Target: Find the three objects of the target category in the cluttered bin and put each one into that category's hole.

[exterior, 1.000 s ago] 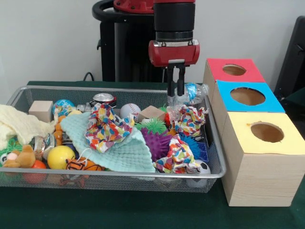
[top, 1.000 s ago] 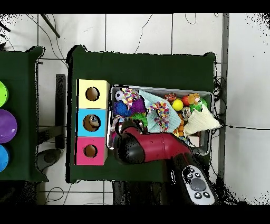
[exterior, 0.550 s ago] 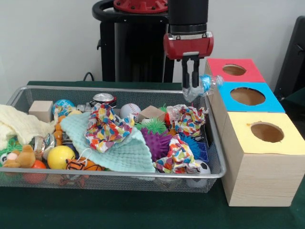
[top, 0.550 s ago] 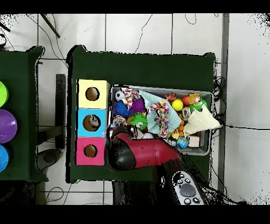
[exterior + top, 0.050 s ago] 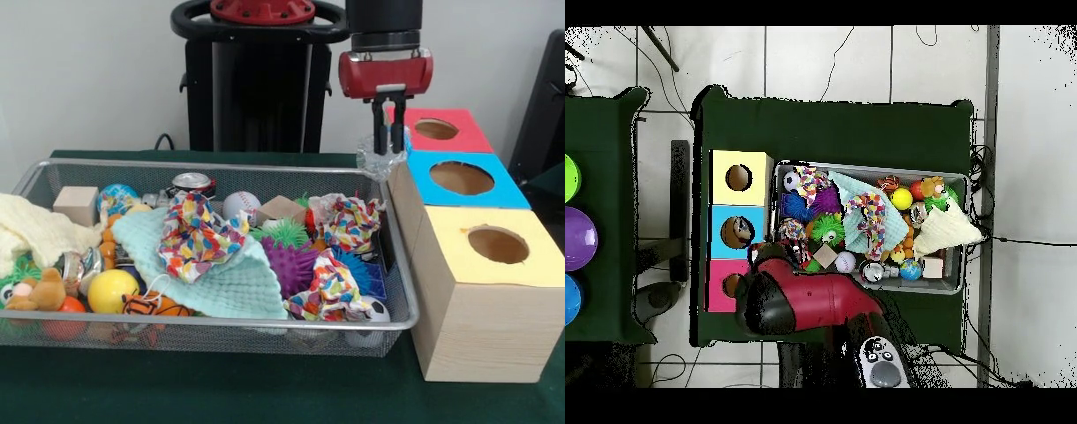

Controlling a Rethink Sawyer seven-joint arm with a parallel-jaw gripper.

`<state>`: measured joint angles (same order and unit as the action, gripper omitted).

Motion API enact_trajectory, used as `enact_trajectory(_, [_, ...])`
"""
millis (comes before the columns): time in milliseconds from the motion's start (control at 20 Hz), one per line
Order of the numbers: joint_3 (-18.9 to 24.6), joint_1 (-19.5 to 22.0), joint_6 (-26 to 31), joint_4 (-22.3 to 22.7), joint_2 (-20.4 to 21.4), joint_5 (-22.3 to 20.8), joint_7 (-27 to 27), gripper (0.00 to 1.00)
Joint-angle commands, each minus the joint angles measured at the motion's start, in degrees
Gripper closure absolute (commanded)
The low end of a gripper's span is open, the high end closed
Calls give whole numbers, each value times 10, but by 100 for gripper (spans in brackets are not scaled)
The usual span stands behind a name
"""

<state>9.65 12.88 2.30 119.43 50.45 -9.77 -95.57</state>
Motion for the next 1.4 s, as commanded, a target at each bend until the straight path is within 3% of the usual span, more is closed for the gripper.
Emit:
enact_trajectory(50, [-19,-73,-35,45,-14,76,-190,100])
enact_trajectory(350, [-60,-136,-55,40,-27,127,-196,100])
enact_trajectory(500, [-79,-160,-38,38,-17,148,-191,100])
enact_trajectory(1400, [1,-43,-23,37,-14,124,-127,100])
